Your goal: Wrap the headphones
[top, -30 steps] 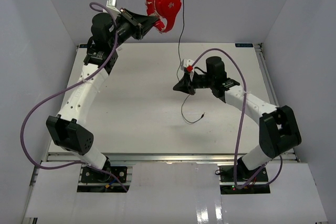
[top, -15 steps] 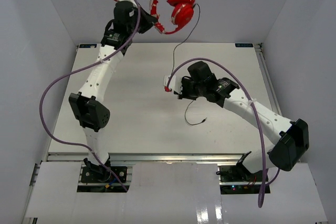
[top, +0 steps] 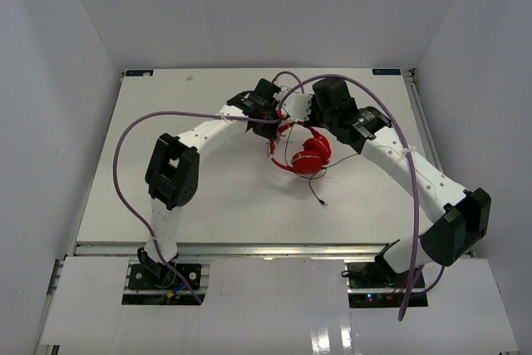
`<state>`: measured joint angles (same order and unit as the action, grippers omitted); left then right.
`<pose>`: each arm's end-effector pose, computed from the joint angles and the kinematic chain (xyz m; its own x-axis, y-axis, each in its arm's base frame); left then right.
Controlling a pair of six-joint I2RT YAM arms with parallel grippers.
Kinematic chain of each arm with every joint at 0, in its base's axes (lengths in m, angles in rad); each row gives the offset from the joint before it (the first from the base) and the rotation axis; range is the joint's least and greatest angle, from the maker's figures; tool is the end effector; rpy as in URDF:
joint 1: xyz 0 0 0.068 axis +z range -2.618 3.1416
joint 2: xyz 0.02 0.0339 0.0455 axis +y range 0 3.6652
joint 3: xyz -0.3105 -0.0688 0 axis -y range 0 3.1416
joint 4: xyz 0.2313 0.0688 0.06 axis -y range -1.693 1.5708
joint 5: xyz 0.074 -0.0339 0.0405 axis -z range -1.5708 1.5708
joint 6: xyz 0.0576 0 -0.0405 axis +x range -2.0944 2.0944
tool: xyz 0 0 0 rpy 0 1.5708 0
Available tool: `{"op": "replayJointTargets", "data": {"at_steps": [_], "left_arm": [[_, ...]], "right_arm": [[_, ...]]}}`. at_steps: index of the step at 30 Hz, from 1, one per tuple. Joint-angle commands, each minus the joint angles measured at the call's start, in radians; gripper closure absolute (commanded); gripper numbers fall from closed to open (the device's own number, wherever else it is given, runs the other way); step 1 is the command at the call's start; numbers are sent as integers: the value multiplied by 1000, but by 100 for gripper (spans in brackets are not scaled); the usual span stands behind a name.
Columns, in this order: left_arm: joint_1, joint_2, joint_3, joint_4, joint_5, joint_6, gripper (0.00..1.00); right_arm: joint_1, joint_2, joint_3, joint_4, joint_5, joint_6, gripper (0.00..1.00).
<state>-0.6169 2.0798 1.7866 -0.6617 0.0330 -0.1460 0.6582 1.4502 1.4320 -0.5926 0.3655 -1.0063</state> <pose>0.3954 -0.2828 0.2678 -0.7451 0.3502 -0.5676 0.4906 0.8643 -0.1107 0.2655 0.1793 0.4042 0.0442 -0.9632 -0.2651 -0.5650 0.1947 -0.8018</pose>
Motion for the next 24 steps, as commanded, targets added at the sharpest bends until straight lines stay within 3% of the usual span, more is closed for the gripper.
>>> {"op": "replayJointTargets", "data": {"at_steps": [1, 5, 10, 15, 19, 22, 24], "left_arm": [[17, -260, -131, 162, 235, 71, 100], [17, -394, -264, 261, 333, 29, 100], [17, -507, -327, 383, 408, -80, 100], [17, -571, -281, 454, 403, -205, 100], [17, -581, -210, 484, 350, -289, 100], [17, -588, -176, 525, 304, -368, 100], [10, -594, -155, 561, 244, -403, 100]], "right_arm": [[-109, -15, 7, 94, -59, -45, 92], [-253, -39, -37, 141, -240, 74, 92], [-419, -50, -122, 134, -692, 211, 92], [-534, -37, -215, 161, -1126, 346, 92], [-560, -6, -255, 223, -1456, 444, 92], [-551, 12, -282, 364, -1616, 641, 92], [-517, 26, -288, 480, -1636, 734, 92]]}}
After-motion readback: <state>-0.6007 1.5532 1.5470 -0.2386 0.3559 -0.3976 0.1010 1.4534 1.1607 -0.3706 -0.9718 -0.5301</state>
